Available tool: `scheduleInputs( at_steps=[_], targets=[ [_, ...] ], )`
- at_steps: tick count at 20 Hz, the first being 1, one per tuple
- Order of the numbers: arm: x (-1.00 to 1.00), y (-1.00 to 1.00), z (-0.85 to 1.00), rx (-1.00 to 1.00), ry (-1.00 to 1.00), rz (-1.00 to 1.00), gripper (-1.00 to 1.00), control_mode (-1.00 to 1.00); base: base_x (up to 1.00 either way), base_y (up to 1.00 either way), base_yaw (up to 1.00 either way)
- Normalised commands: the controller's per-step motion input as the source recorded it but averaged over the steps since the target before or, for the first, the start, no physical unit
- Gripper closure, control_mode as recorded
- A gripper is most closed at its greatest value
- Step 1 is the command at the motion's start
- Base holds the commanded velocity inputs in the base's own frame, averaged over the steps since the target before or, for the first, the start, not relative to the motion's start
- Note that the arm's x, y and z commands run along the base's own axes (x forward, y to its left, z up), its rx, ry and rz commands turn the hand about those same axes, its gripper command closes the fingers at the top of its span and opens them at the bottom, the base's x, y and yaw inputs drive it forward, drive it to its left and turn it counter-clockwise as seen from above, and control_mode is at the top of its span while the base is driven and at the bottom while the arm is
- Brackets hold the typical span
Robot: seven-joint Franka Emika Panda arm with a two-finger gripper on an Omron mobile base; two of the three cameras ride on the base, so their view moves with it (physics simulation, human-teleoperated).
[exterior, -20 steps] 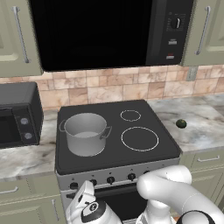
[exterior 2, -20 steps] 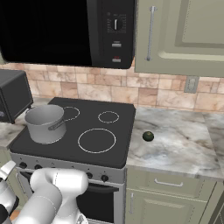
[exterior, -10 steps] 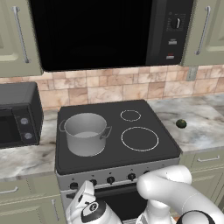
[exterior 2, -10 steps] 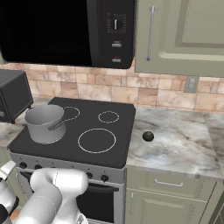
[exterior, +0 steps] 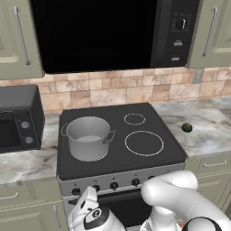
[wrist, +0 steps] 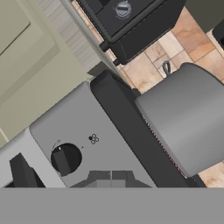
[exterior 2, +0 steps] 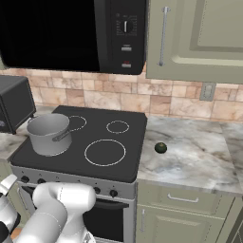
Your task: Turn on the burner for the pot on the stove. Wait thirty seconds for the pot to heat up. Then add the squash to the pot.
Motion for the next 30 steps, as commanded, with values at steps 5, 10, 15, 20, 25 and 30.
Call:
scheduleInputs(
  at_steps=[5,10,15,20,25,30],
  targets=[
    [0.0,0.0,0.0,0.0,0.0,0.0,1.0,-1.0,0.0,0.0,0.0],
    [0.0,0.0,0.0,0.0,0.0,0.0,1.0,-1.0,0.0,0.0,0.0],
    [0.0,0.0,0.0,0.0,0.0,0.0,1.0,-1.0,0.0,0.0,0.0],
    [0.0,0.0,0.0,0.0,0.0,0.0,1.0,-1.0,0.0,0.0,0.0],
    [0.0,0.0,0.0,0.0,0.0,0.0,1.0,-1.0,0.0,0.0,0.0],
    [0.0,0.0,0.0,0.0,0.0,0.0,1.0,-1.0,0.0,0.0,0.0]
  ],
)
